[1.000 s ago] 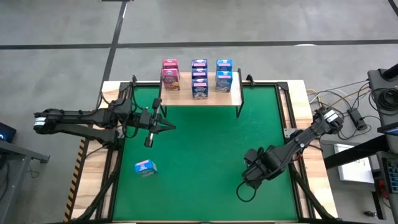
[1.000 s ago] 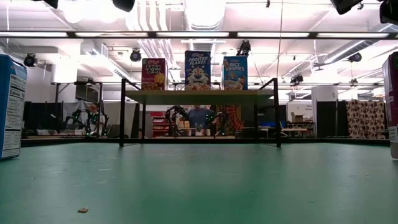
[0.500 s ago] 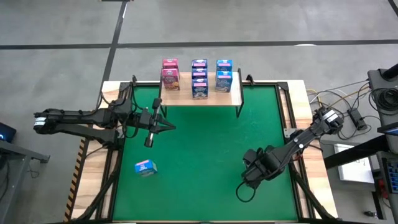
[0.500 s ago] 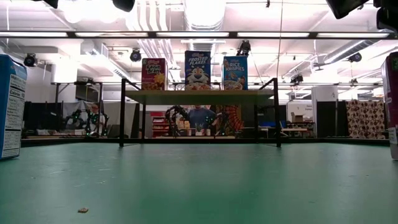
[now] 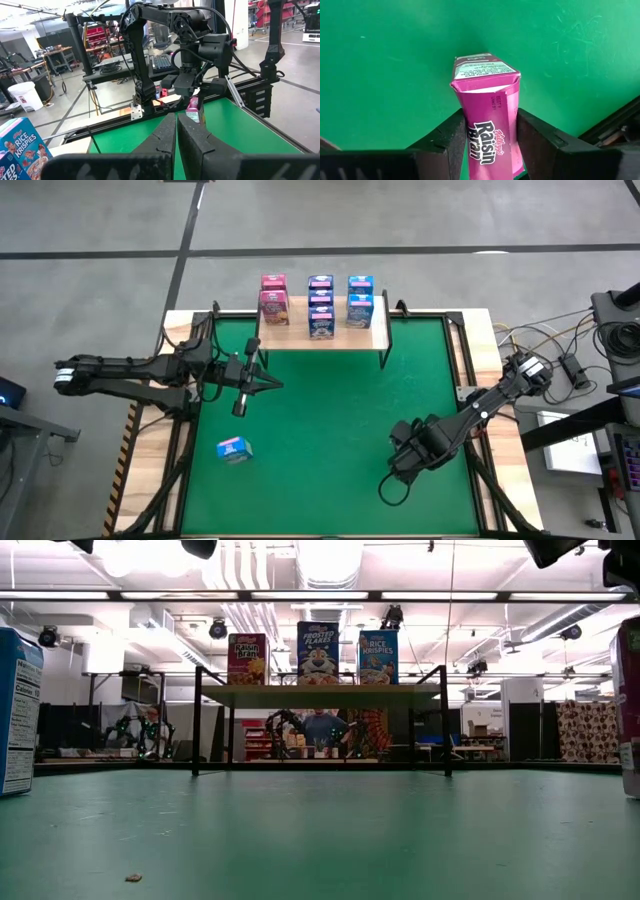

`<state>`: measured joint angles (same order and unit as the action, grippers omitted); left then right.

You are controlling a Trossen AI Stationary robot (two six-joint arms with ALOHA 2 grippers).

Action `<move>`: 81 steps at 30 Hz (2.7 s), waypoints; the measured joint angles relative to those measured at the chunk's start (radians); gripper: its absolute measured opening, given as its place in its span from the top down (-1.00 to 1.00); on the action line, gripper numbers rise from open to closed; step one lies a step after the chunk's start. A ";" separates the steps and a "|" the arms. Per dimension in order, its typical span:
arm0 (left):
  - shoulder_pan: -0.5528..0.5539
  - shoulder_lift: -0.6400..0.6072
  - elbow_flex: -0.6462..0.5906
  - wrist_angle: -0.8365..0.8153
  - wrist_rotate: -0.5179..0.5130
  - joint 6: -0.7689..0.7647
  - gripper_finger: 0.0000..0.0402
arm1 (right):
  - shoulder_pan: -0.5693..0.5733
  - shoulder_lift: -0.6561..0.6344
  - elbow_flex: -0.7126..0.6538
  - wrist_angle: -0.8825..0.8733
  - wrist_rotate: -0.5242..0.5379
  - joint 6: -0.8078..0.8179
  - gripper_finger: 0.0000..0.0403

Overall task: Stack cereal on shelf
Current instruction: Put the violet cereal box on the shelf aligned with the other violet cereal boxes

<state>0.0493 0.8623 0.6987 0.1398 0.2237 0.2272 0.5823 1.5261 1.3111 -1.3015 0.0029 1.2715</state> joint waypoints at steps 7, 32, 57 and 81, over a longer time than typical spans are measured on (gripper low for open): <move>0.000 -0.004 0.000 0.000 0.000 0.015 1.00 | 0.000 0.000 0.044 0.004 0.072 -0.029 0.26; 0.001 -0.105 0.000 -0.001 -0.163 0.130 1.00 | -0.302 -0.002 0.260 0.506 0.521 -0.944 0.26; 0.001 -0.215 0.000 -0.168 -0.357 0.181 1.00 | -0.679 0.297 0.740 0.620 0.279 -1.587 0.26; 0.001 -0.199 0.000 -0.194 -0.399 0.201 1.00 | -0.753 0.540 1.038 0.439 0.278 -1.692 0.26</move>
<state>0.0505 0.6636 0.6983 -0.0544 -0.1757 0.4286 -0.1711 2.0659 2.3493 -0.8621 0.2804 -0.4210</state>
